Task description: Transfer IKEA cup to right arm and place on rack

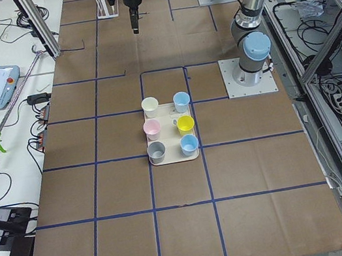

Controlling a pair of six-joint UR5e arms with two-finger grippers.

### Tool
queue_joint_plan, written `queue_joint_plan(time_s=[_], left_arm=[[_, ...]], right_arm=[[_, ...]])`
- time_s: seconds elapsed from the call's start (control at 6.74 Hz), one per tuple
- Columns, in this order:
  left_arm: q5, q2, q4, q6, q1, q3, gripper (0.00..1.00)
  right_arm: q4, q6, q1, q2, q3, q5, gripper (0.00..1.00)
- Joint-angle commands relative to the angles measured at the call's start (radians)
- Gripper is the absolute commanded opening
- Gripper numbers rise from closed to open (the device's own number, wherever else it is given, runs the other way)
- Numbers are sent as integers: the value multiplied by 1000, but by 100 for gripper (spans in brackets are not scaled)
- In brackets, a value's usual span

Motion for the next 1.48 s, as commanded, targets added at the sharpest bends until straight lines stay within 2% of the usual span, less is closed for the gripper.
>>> queue_joint_plan(time_s=[0.0,1.04,1.34], left_arm=[[0,1,0,1,0,-1,100],[0,11,0,11,3,-8,100],[0,15,2,13,50,-14,100]], right_arm=[[0,0,0,0,1,0,100],[0,3,0,2,1,2,100],[0,5,0,3,1,2,100]])
